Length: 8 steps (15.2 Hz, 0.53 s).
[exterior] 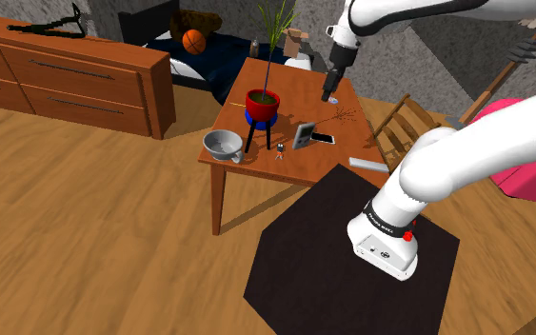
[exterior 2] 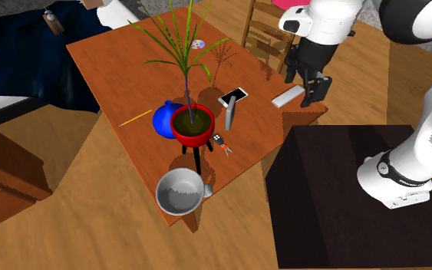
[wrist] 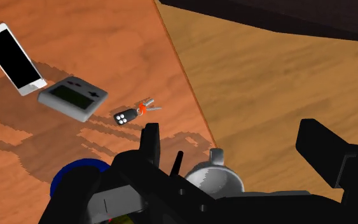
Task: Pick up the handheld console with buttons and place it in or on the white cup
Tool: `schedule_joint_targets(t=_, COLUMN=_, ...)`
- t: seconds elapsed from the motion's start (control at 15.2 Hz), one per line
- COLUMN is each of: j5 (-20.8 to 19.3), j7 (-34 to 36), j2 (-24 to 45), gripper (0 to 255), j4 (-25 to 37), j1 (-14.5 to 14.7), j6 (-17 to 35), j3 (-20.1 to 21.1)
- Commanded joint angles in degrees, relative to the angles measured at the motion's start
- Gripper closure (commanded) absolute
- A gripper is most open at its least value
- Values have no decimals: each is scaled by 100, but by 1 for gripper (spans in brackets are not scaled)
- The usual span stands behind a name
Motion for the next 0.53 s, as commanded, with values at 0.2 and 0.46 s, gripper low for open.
schedule_joint_targets(t=0.2, j5=-58, j7=-936, j2=941, gripper=0, j4=67, j1=77, j6=925, j3=-610)
schedule_joint_targets(t=0.46, j5=183, j7=-1765, j2=1851, gripper=0, j4=290, j1=217, j6=1613, j3=-1052)
